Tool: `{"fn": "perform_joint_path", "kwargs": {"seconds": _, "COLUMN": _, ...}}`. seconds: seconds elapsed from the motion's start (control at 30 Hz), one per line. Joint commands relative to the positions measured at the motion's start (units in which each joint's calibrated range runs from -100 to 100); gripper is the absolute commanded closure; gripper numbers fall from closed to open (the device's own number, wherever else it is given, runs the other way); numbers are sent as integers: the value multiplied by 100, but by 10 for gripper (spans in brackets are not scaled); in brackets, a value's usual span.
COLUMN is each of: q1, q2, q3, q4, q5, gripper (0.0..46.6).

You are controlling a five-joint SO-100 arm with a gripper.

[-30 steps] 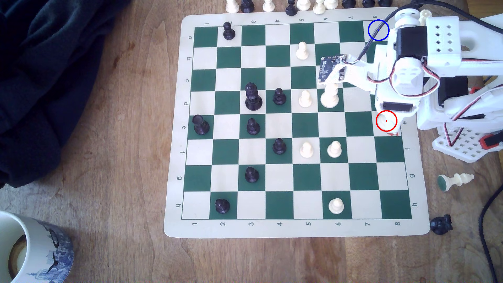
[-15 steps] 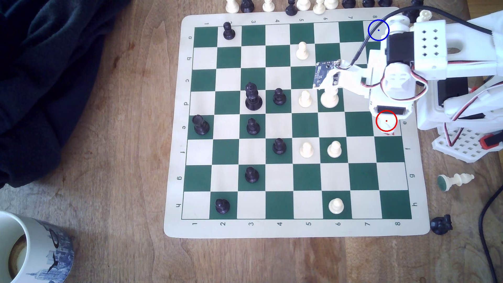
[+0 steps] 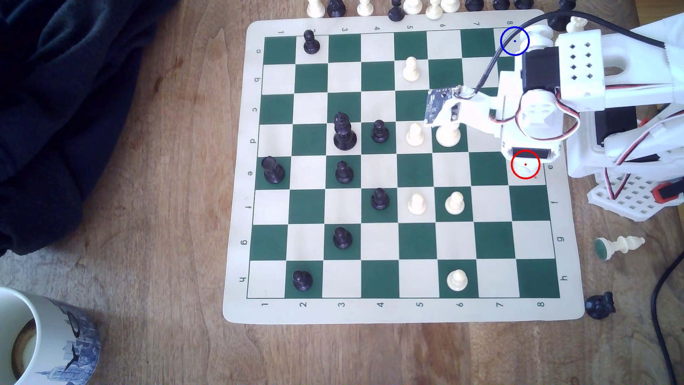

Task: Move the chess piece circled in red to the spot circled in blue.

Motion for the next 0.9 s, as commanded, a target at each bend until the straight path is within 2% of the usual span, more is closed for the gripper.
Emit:
{"fn": "perform_joint_path", "kwargs": {"seconds": 0.0, "q1": -10, "q2": -33, "q3": -21, "q4": 16, "q5": 15, "gripper": 356}}
{"fn": "perform_joint_path", "kwargs": {"seconds": 0.07, "q1": -10, "q2": -33, "q3": -21, "q4": 16, "q5": 15, "gripper": 371}}
{"fn": "perform_joint_path", "kwargs": {"seconds": 0.13, "q1": -10, "q2": -33, "q3": -21, "q4": 16, "q5": 15, "gripper": 408}}
{"fn": "perform_joint_path", "kwargs": {"seconds": 0.47, "q1": -73, "q2": -304, "q3": -120, "q4": 156, "q5": 5, "gripper": 430}}
{"fn": "perform_joint_path", "kwargs": {"seconds": 0.67, "q1": -112, "q2": -627, "q3": -1000, "q4": 745, "q5": -83, "gripper": 449}}
{"fn": "perform_joint_path", "kwargs": {"seconds": 0.7, "q1": -42, "q2": -559, "q3": -1235, "q4": 909, "q5": -83, "gripper": 464}}
{"fn": "perform_joint_path", "kwargs": {"seconds": 0.87, "q1": 130, "q2": -168, "q3": -2432, "q4": 1761, "q5": -430, "gripper": 464}}
